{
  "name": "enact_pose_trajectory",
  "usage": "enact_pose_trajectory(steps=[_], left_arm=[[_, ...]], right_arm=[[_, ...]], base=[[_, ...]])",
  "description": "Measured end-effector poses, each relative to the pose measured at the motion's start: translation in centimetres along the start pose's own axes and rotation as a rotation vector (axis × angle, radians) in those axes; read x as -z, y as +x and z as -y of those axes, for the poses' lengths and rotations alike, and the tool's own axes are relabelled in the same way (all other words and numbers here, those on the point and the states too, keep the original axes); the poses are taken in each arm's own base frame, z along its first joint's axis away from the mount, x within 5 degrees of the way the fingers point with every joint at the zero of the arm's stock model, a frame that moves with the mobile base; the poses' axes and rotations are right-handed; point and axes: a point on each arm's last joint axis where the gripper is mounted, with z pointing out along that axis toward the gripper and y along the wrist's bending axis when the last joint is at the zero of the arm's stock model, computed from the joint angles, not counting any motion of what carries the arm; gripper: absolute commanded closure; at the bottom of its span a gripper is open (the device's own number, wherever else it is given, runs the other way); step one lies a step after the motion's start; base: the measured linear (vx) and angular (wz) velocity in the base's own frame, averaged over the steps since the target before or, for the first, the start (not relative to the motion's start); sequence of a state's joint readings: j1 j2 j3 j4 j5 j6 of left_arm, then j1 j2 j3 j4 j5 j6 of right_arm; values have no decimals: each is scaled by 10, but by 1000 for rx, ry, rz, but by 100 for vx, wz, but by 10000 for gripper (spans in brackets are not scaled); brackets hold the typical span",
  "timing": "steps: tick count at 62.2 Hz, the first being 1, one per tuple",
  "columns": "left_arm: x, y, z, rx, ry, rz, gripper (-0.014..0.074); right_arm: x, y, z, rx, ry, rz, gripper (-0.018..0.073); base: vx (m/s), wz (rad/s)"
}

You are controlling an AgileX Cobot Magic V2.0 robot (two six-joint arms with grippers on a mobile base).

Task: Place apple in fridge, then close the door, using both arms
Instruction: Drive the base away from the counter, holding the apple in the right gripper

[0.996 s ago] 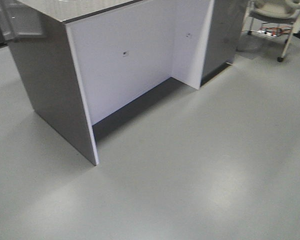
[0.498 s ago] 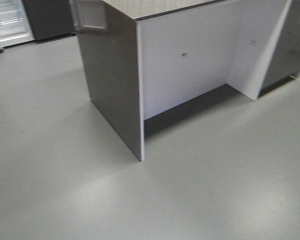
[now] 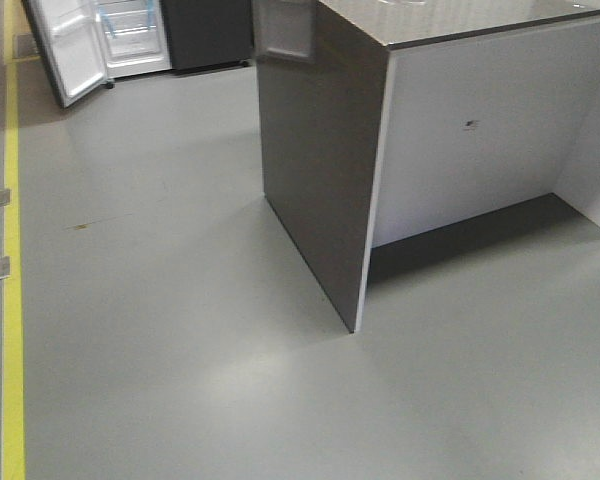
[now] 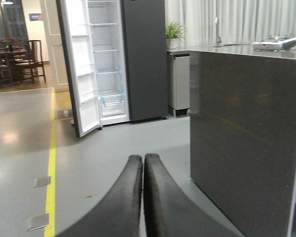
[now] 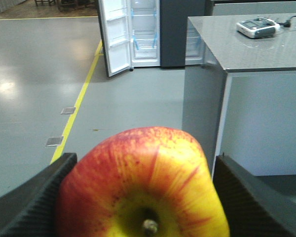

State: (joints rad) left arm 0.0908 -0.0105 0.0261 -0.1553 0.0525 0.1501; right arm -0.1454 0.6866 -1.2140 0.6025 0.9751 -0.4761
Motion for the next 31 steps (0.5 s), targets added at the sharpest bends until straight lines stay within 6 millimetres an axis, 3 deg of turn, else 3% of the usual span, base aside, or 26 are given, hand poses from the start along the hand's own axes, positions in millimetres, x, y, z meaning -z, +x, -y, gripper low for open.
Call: enact_pose_trajectory(steps=[31], left_arm=[[0,0,0,0,0,0,603]], right_arm=[[0,0,0,0,0,0,566]], base=[[8,30]])
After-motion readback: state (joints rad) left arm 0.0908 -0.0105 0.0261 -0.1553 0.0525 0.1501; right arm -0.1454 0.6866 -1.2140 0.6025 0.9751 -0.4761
